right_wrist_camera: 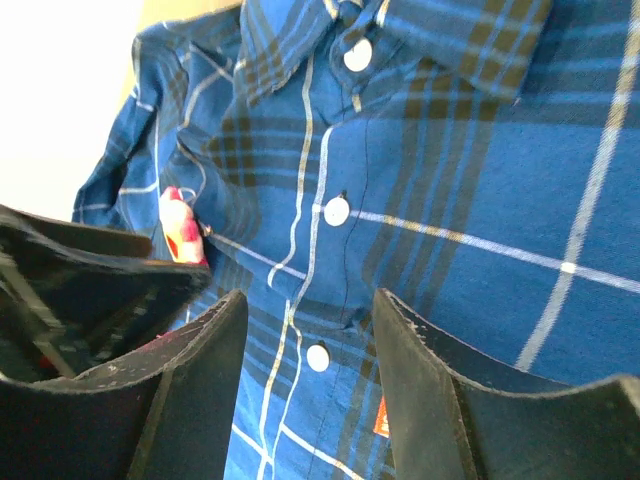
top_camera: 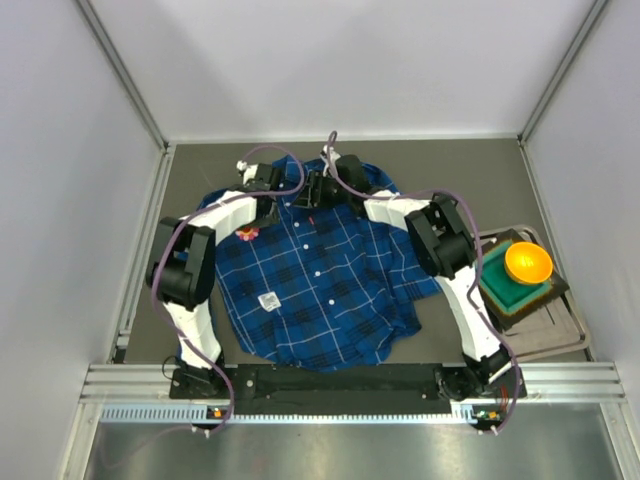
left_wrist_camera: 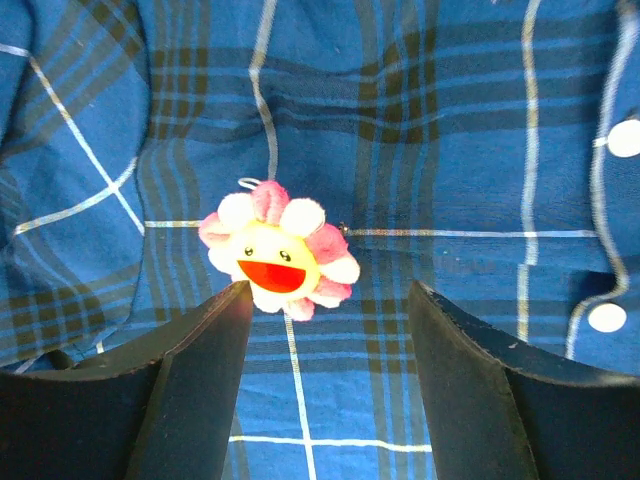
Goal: Remove the brooch from the garment
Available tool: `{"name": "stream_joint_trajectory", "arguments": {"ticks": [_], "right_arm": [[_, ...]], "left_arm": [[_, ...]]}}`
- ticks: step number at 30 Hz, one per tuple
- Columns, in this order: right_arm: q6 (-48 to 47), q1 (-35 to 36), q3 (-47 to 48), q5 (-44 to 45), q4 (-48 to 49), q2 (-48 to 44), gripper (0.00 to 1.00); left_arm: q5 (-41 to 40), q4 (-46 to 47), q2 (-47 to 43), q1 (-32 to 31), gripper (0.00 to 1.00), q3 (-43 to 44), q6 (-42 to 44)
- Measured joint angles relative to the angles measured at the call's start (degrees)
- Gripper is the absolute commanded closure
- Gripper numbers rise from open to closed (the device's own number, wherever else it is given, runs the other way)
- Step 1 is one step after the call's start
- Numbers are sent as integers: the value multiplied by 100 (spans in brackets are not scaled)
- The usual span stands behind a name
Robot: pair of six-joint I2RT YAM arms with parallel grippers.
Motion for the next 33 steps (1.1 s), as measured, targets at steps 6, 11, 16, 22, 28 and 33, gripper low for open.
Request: {"name": "stream_joint_trajectory", "arguments": {"ticks": [6,11,16,22,28,33], "right_arm": [[17,-87,-68,7,188,-144,47],[17,-52,-118,-28,238,-192,47],[17,-17,-155,-37,302,-201,47],[7,76,-155,-55,299,-203,47],[-7,142,-149,-74,291,-203,47],[2,160,-133,-131,293,-201,47]], "left_arm": [[-337,-282,557,-181,42,122,50],[-643,-400,592,-256,44,175,13],[-852,-428,710,-245,56,256,22],[-1019,-466,903,-240,78,420,109],[-951,-450,903,-245,100,490,146],[-632,-472,903,-243,100,540,225]]}}
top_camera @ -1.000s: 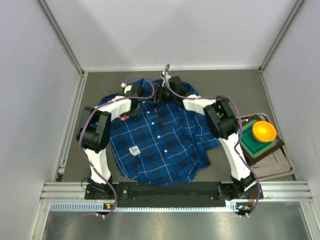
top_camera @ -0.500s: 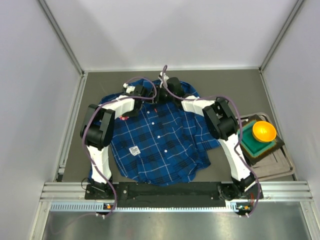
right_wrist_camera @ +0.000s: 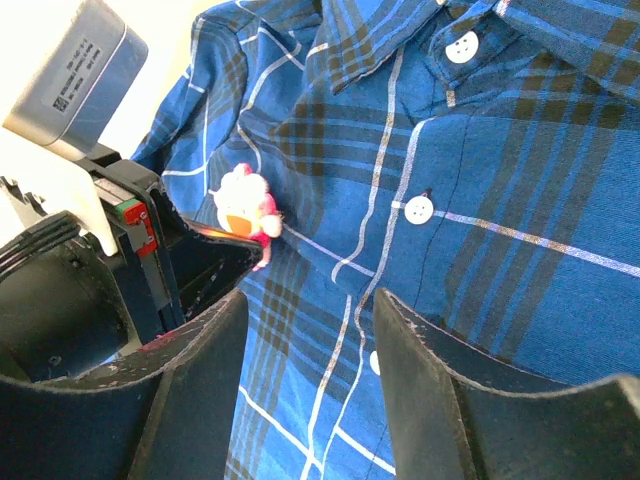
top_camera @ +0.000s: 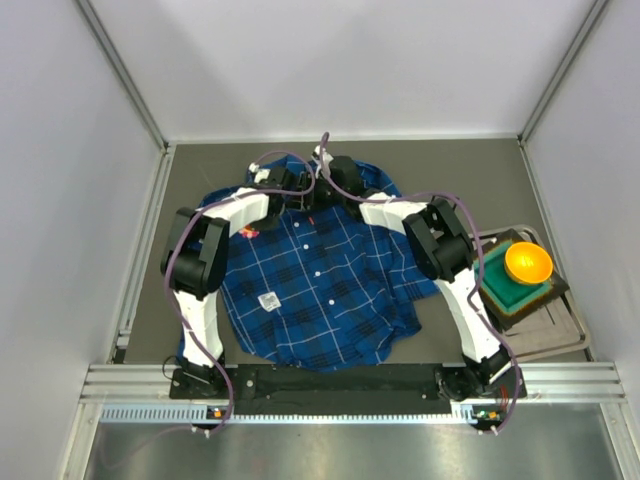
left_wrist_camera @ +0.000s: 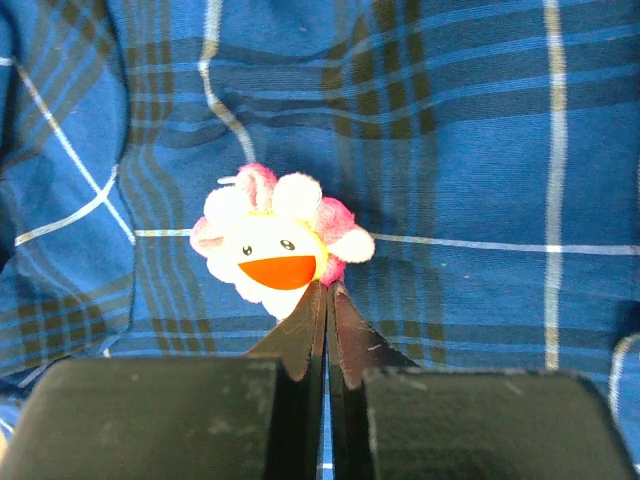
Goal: Remove the brooch from the garment
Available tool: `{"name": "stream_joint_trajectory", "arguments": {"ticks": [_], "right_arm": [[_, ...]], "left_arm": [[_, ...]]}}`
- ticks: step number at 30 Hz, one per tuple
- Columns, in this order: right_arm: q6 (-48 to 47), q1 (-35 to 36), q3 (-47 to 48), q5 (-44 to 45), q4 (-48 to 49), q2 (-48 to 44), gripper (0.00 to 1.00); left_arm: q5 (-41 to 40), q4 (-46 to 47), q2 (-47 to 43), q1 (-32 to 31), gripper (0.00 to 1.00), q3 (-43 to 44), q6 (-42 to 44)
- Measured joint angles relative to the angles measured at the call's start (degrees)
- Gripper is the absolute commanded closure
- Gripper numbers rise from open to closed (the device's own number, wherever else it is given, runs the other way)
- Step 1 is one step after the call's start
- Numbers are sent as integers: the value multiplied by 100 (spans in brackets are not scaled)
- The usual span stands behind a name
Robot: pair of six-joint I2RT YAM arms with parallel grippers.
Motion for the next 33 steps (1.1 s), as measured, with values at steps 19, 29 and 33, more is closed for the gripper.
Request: {"name": "stream_joint_trajectory", "arguments": {"ticks": [19,29,33], "right_arm": [[367,50,313,-354,103,61,48],[463,177,474,-455,92,229,48],[518,240,603,-474,83,350,50]], "left_arm": [[1976,531,-767,920,100,-579,-293],[2553,706,-828,1296,100,-739,-396],[2949,796,-828,1438,100,-739,-452]]}}
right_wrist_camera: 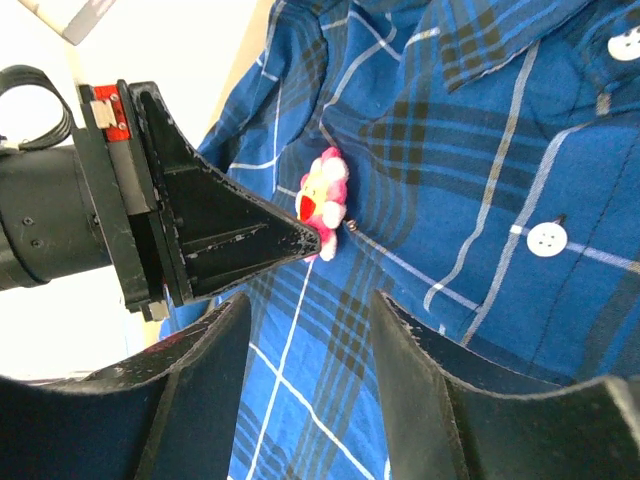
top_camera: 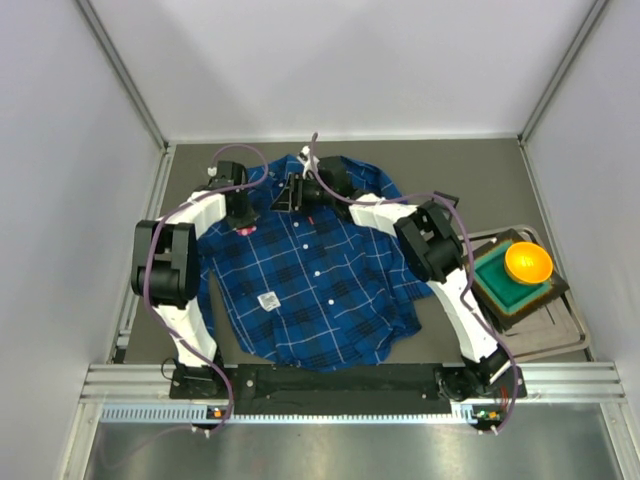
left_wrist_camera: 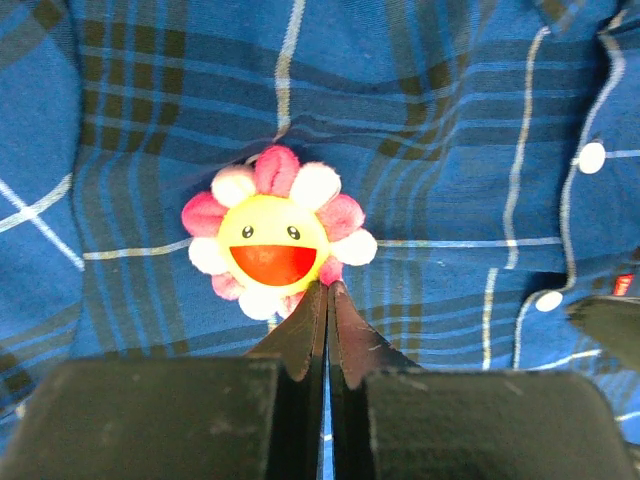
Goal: Remove the brooch from the garment
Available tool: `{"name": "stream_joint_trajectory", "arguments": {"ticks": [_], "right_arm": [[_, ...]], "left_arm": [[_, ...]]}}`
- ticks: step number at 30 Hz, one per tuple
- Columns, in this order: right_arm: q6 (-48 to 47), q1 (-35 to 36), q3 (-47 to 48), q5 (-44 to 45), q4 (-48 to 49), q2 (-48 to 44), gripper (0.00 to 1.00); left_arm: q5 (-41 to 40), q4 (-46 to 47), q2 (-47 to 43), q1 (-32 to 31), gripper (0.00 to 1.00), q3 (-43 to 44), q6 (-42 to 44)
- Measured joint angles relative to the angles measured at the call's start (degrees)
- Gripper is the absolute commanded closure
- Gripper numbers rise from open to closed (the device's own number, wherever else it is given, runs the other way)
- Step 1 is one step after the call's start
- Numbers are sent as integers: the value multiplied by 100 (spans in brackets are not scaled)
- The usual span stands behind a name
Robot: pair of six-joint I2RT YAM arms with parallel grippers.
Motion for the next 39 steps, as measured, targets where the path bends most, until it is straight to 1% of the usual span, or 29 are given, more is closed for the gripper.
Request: {"name": "stream_joint_trajectory", "arguments": {"ticks": [8,10,11,13,14,15,16,17,18,20,23,24,27,29,33,39], "right_arm": [[140,72,26,4,-26,66,51],[144,70,37,15,-44,74,51],[144,70,39,17,-44,74,51],[146,70,37,15,-44,74,51],[146,70,37,15,-44,74,51],[146,68,39,17,-44,74,51],[146,61,39,15,-44,74,51],[146,57,39,15,-44,74,51],[144,42,39,15,-44,74,51],[146,11,37,22,-42,74,52],[140,-46,15,24,-37,74,52],[133,-74,-20,26,-24,72,51],[122,-162,-245,57,48,35,52],[149,-267,-501,85,107,-17,52],[199,-529,-1029,138,221,-155,52],[186,-831,-1478,278,306,-551,53]], "left_arm": [[1119,258,0,66,100,-2,-332],[1191,258,0,61,100,9,-380],[1189,221,0,61,97,24,-382],[1091,87,0,61,76,98,-376],[1023,26,0,61,58,149,-352],[927,-17,-7,61,52,199,-341],[833,-42,-15,59,39,229,-280],[780,-57,-28,48,21,238,-236],[688,-76,-48,24,19,240,-203],[398,-199,-92,-44,17,240,-96],[-201,-398,-111,-328,19,330,90],[-424,-483,-111,-474,23,396,181],[-1172,-686,-98,-999,31,636,498],[-1639,-732,-81,-1331,33,758,697],[-2299,-787,72,-1729,32,855,979],[-2999,-863,608,-1882,30,907,1235]]}}
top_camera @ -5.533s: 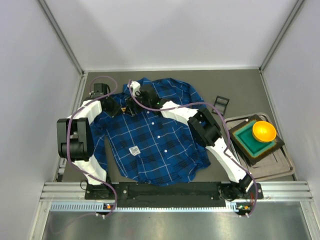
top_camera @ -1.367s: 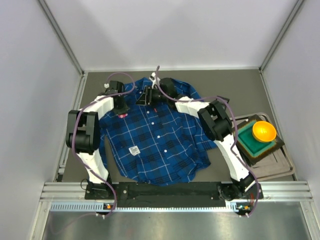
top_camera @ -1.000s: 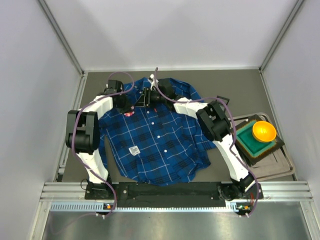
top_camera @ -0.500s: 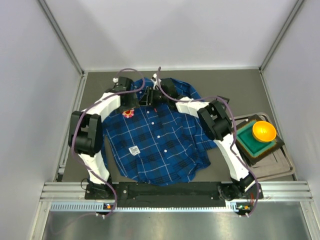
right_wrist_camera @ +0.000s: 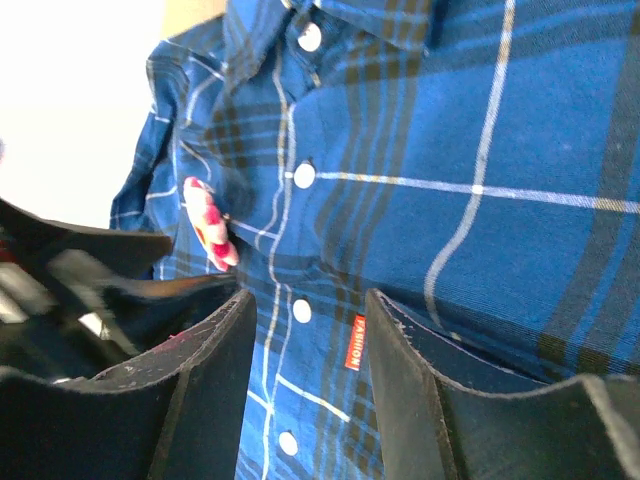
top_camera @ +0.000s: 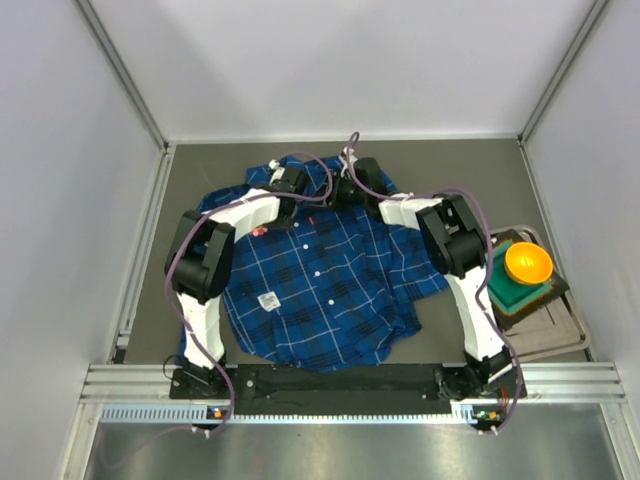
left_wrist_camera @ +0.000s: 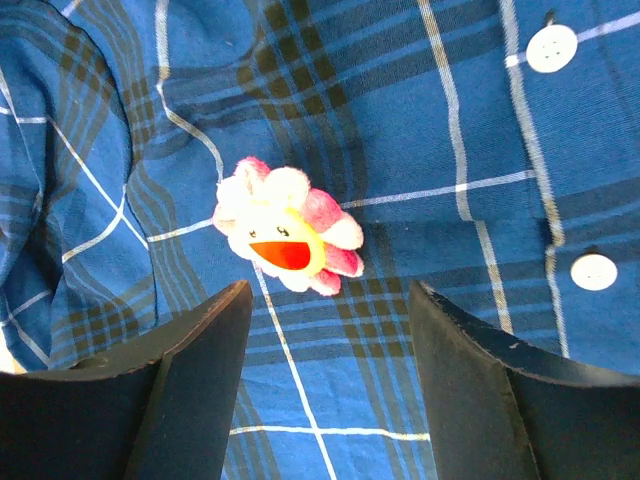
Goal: Remove the brooch from the garment
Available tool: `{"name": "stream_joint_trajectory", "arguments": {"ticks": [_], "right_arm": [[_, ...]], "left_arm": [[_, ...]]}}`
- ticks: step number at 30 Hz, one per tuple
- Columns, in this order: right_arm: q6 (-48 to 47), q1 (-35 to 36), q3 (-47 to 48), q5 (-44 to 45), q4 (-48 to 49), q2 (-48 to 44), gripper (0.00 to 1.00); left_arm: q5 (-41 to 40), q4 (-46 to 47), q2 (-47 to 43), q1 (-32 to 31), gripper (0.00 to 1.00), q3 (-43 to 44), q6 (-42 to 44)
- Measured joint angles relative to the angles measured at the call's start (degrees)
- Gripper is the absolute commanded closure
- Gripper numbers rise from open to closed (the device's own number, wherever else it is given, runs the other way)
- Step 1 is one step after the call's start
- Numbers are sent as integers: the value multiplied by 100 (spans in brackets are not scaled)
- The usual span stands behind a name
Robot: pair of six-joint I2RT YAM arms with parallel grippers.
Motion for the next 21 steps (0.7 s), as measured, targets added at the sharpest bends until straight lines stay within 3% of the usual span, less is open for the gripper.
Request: {"name": "stream_joint_trajectory", "arguments": {"ticks": [11,17,21], "right_arm": [[24,17,0,-28,302,-118,53],[26,81,2,-39,304,-118,53],[17,184,4,-46,297,-118,53]], "left_arm": [[-420,4,474,-50,27,133,249],[-538,-13,741,-7,49,420,444],[-557,11,835,72,54,470,498]]}}
